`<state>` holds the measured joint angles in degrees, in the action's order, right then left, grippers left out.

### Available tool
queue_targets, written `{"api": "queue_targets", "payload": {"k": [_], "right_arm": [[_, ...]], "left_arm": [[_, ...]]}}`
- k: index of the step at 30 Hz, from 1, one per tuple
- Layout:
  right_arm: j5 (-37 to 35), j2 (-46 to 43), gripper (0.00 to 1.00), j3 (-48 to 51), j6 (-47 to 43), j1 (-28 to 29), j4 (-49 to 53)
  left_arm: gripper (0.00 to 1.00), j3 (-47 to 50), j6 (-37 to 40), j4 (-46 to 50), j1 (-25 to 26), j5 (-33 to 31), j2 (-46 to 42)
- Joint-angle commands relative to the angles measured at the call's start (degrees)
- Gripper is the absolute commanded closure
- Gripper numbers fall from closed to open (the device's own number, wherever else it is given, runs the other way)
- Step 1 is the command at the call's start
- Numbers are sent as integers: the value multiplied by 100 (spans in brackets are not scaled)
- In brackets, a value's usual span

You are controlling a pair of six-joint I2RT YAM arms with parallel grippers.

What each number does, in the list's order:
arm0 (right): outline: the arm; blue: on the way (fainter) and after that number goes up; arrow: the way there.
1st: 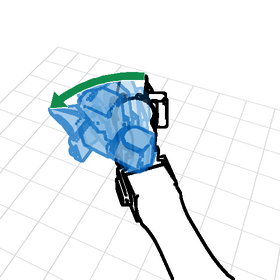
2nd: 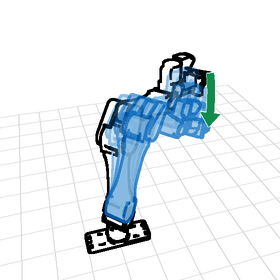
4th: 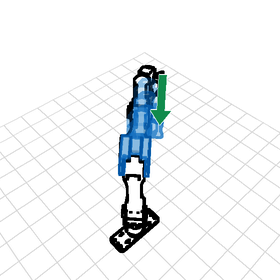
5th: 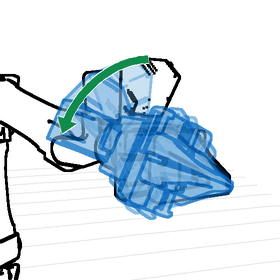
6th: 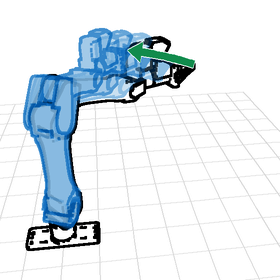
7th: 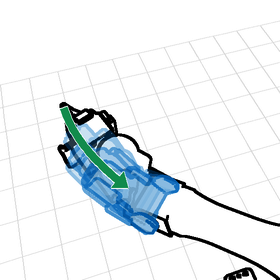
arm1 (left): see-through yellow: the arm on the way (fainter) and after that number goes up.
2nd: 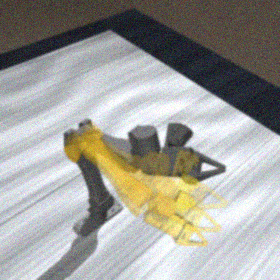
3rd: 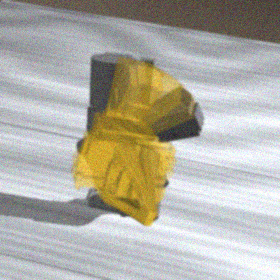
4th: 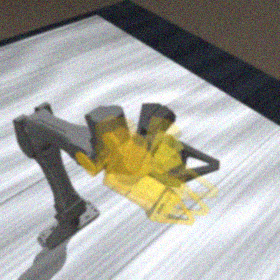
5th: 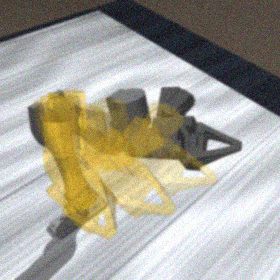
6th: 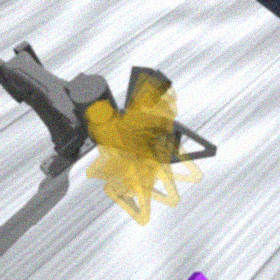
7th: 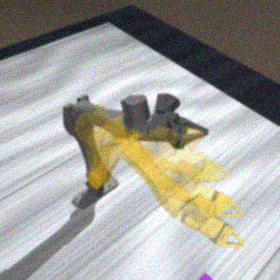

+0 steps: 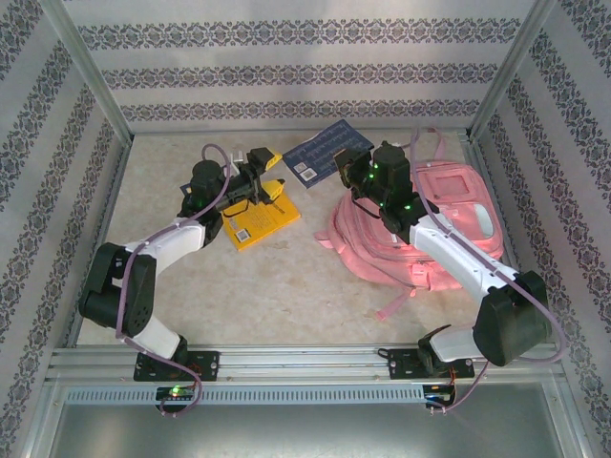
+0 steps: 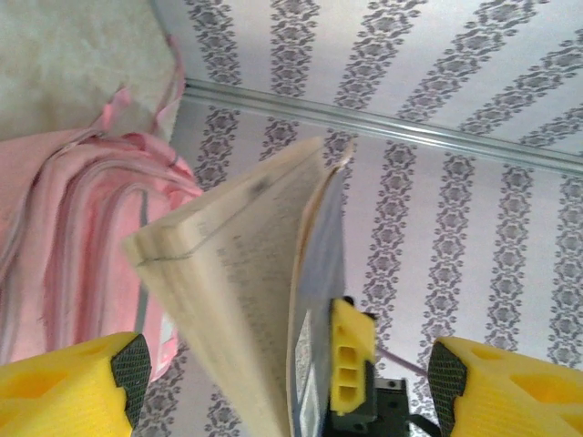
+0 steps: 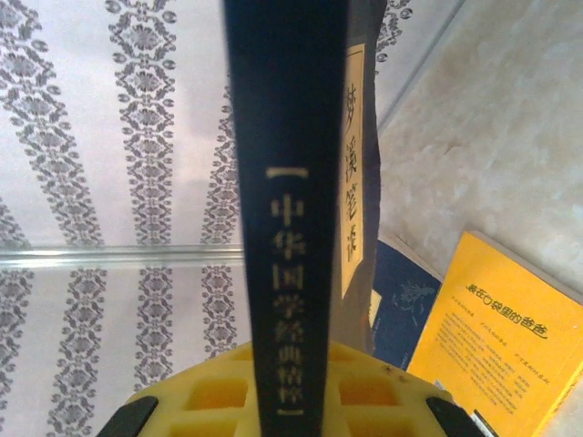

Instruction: Pack the student bag

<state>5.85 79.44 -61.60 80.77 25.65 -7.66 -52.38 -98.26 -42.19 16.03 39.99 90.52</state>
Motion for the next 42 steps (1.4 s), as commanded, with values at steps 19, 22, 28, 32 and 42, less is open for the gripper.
{"api": "queue_targets", "payload": {"k": [19,22,28,32,42], "right_arm": [[-358,-34,100,-156,395,54,-805],[-358,-29,100,-196,395,54,-782],[-339,-9,100,-229,413,63,-776],[-269,-15,100,-205,396,115,-756],[-509,-295,100,263,327,272,-726]], "left_arm": [[21,-672,-97,-500,470,-369,386],[21,-721,-104,-482,494,-354,452],[22,-820,-116,-482,514,-378,532],[28,-976,-152,-535,507,-433,684],[60,-1622,29,-387,411,-500,1020]]}}
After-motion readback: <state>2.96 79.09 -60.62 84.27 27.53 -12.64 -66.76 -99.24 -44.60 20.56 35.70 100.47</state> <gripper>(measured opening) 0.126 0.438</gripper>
